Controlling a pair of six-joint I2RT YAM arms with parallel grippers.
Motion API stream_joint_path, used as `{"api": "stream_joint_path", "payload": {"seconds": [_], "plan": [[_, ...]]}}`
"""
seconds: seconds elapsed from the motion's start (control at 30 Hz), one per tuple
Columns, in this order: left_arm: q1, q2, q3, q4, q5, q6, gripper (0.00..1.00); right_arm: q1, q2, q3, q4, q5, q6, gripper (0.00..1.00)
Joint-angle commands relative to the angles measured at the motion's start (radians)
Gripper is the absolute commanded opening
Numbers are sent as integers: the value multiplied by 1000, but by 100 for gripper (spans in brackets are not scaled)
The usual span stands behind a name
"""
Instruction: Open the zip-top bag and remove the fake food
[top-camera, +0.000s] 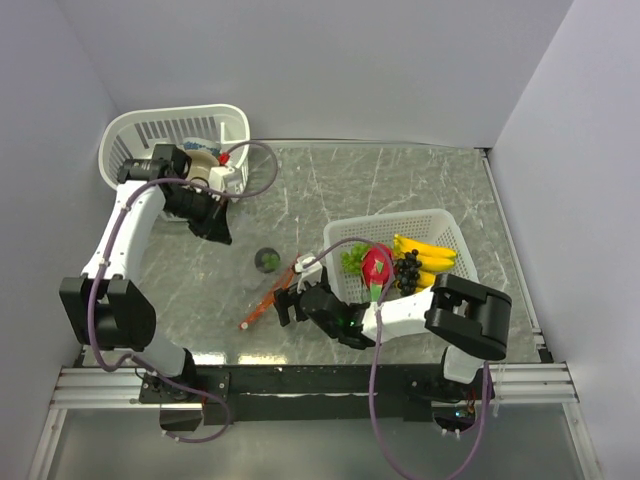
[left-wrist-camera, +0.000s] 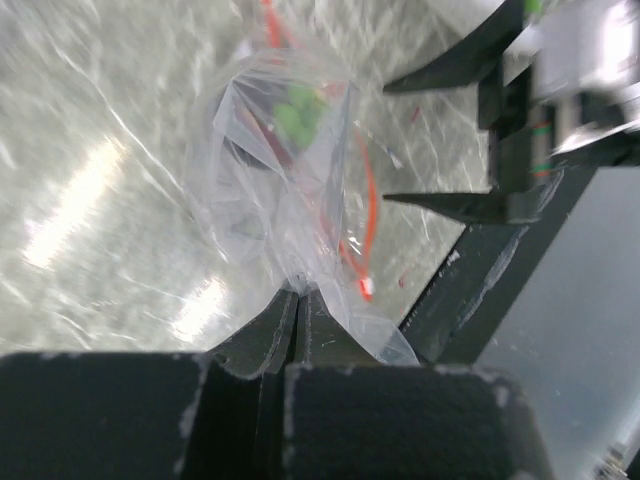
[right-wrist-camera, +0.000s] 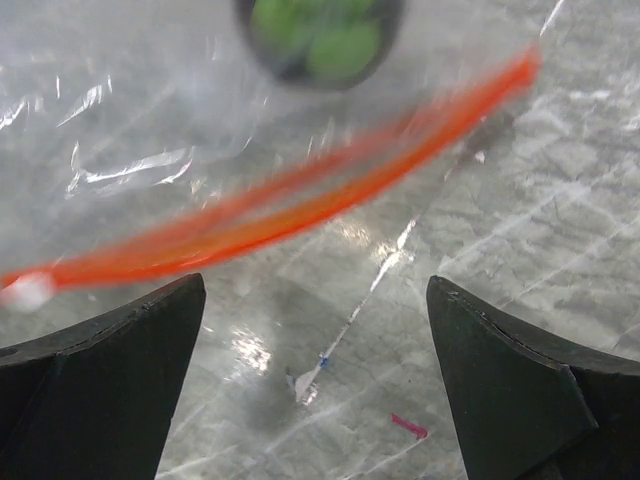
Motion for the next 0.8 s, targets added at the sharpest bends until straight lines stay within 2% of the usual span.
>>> {"api": "stream_joint_path", "payload": {"seconds": [0.0, 0.07, 0.2, 0.33, 0.5, 0.77], "plan": [[-43, -69, 115, -43, 15, -42, 1, 9, 30, 34, 18, 22, 9, 100], [-51, -79, 115, -36, 4, -30, 1, 9, 34, 37, 24, 18, 6, 100], [-49, -26, -27, -30, -23, 24, 1, 11, 46, 46, 27, 19, 7, 100], [-26, 9, -182, 113, -100, 22, 1, 11, 54, 52, 24, 21, 0, 100], [69, 97, -222, 170, -150, 53, 1, 11, 76, 65, 24, 27, -26, 100], [124, 151, -337, 380, -394, 56, 1, -8, 141, 129, 24, 18, -63, 100]]}}
